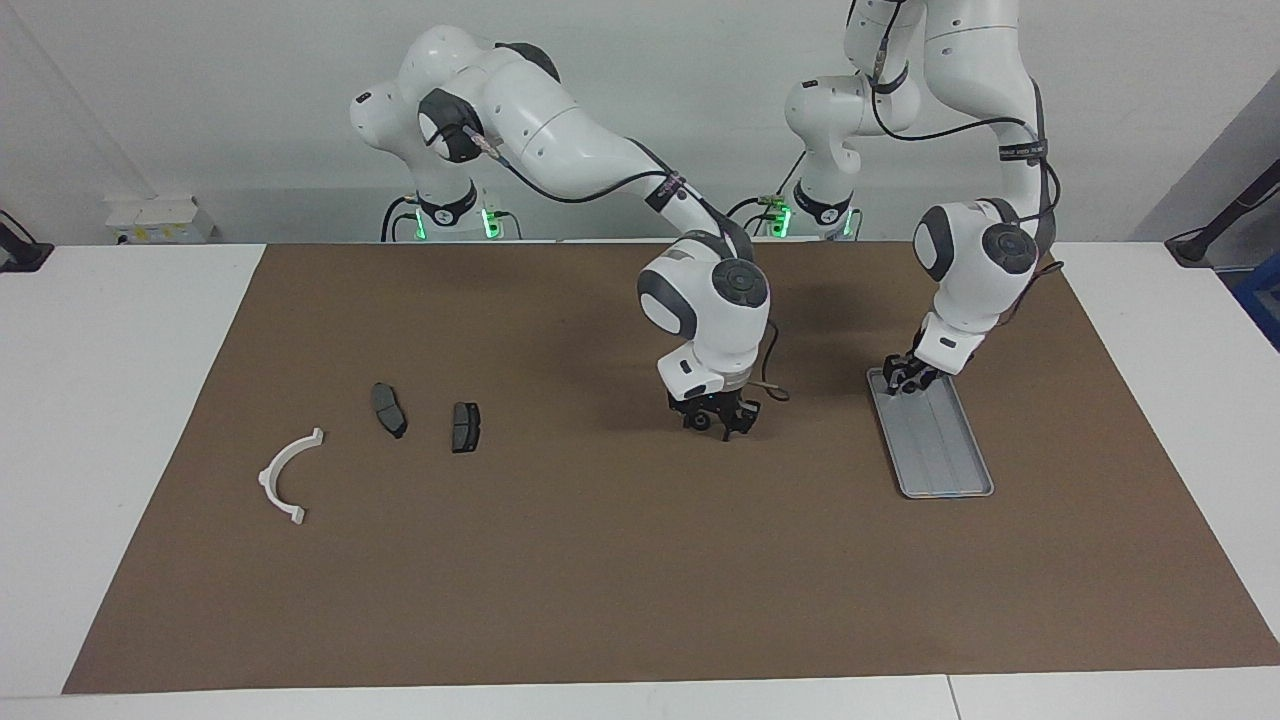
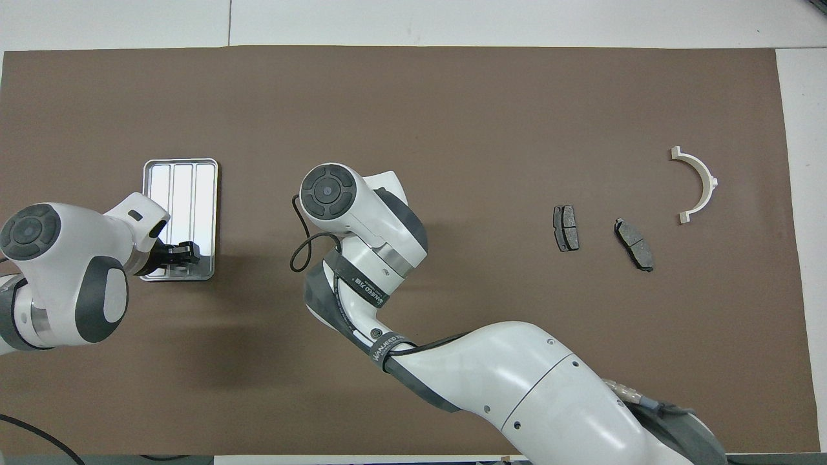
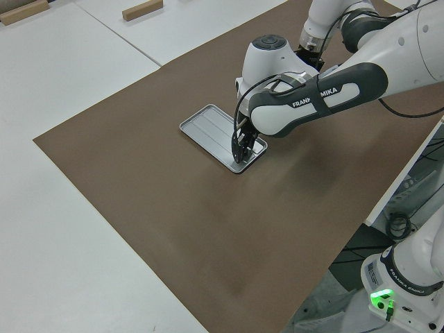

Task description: Place bearing gear from tray to pile

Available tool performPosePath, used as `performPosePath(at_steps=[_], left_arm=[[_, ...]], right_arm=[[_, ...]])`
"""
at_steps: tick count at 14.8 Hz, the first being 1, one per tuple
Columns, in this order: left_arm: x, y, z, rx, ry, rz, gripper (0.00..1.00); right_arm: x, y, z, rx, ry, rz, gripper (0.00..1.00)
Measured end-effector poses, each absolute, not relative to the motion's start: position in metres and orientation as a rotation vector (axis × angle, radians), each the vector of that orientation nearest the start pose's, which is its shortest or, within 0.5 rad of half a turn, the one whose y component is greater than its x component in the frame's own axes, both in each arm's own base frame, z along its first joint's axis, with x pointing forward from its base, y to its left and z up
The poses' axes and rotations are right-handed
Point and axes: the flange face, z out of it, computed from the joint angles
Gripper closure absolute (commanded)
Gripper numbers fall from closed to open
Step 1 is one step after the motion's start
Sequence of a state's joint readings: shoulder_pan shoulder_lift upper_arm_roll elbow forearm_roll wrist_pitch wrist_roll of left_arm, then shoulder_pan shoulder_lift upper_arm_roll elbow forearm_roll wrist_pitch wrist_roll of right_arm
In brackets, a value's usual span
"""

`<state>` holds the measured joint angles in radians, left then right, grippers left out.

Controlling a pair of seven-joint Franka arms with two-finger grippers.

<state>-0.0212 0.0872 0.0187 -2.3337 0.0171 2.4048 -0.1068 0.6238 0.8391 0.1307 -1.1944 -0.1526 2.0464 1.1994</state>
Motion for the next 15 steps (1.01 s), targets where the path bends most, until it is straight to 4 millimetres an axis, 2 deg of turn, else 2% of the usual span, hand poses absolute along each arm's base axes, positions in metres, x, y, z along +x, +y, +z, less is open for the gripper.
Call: performPosePath(at_steps=[2, 3, 5, 8, 10, 15], left_arm=[[0.511, -0.002, 0.299, -3.125, -0.146, 0.022, 0.8], [0.512, -0.003, 0.3, -3.125, -0.145, 0.018, 0.87], [0.511, -0.004, 0.3, -3.125, -0.147, 0.018, 0.93], [0.512, -0.004, 0.3, -3.124, -0.166, 0.016, 0.94], [0.515, -0.006, 0.305, -3.122, -0.212, 0.001, 0.94], [0.538, -0.021, 0.341, -3.118, -0.275, -0.012, 0.94]], right_arm=[[0.578, 0.494, 0.283, -3.078, 0.657, -0.069, 0.39], [0.578, 0.494, 0.283, -3.076, 0.657, -0.07, 0.48], [0.579, 0.493, 0.284, -3.074, 0.659, -0.07, 0.64], [0.581, 0.491, 0.288, -3.058, 0.673, -0.065, 0.86], [0.582, 0.491, 0.289, -3.055, 0.676, -0.062, 0.98], [0.583, 0.49, 0.289, -3.05, 0.682, -0.055, 1.0]])
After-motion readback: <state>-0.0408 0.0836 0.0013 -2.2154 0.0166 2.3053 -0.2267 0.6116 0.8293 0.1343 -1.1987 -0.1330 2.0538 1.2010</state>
